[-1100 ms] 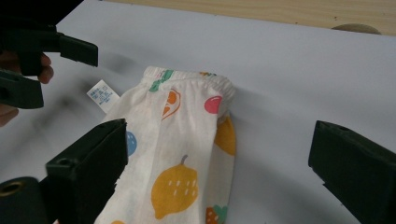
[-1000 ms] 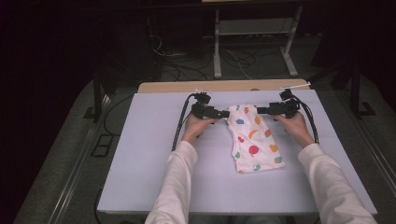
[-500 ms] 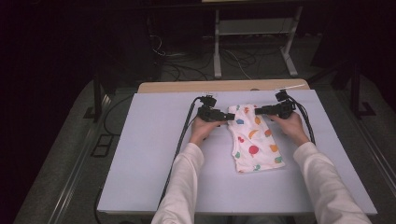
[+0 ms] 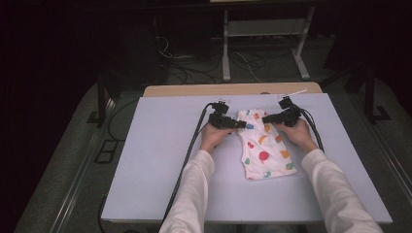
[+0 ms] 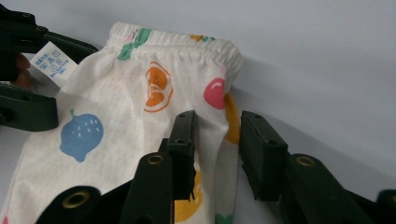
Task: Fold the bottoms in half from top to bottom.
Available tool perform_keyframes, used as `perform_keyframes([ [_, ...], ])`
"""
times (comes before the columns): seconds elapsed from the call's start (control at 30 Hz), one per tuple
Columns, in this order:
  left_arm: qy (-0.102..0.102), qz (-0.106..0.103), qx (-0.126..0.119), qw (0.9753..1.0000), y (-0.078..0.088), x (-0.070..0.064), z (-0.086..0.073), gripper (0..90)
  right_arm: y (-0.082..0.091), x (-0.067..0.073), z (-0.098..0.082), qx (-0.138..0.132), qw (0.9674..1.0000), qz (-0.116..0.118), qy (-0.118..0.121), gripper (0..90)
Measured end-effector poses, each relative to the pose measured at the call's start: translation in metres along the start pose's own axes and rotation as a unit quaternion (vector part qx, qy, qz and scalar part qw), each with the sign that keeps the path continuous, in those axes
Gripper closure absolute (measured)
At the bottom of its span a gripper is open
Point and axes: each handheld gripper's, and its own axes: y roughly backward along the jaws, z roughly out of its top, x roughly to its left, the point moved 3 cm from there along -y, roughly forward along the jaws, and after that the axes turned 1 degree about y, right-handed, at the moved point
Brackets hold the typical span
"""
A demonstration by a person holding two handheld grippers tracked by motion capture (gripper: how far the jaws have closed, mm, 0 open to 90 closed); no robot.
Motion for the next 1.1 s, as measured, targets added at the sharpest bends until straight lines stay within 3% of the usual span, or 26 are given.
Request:
perform_keyframes([
  [0.2,0.001,0.001,0.003,1.0000,-0.003,-0.001,0.000,49.6,-0.002,0.002,-0.001,0.005,0.9999,0.008,-0.011,79.9],
  [0.23,-0.003,0.000,0.006,1.0000,-0.005,-0.002,0.000,53.8,-0.003,0.002,-0.001,0.007,0.9998,0.010,-0.018,85.6],
  [0.4,-0.018,0.026,0.012,0.9994,-0.007,-0.005,-0.001,78.4,0.000,0.000,-0.003,-0.002,0.9993,0.021,-0.032,87.6],
  [0.47,-0.018,0.026,0.010,0.9994,-0.007,-0.005,0.000,84.9,0.003,-0.002,-0.004,-0.015,0.9986,0.030,-0.042,87.7],
  [0.63,-0.009,0.020,0.000,0.9998,-0.009,-0.006,-0.001,86.5,0.011,-0.004,-0.008,-0.037,0.9977,0.039,-0.041,87.9],
  [0.8,-0.019,0.013,-0.013,0.9996,-0.004,-0.010,0.001,86.7,0.020,-0.004,-0.012,-0.057,0.9961,0.049,-0.046,87.9],
  [0.87,-0.020,0.013,-0.020,0.9995,-0.002,-0.011,0.001,86.6,0.024,-0.001,-0.014,-0.060,0.9972,0.037,-0.027,87.9],
  [1.1,-0.013,-0.007,-0.047,0.9988,0.009,-0.018,-0.005,86.6,0.036,0.009,-0.018,-0.080,0.9959,0.040,-0.008,87.8],
])
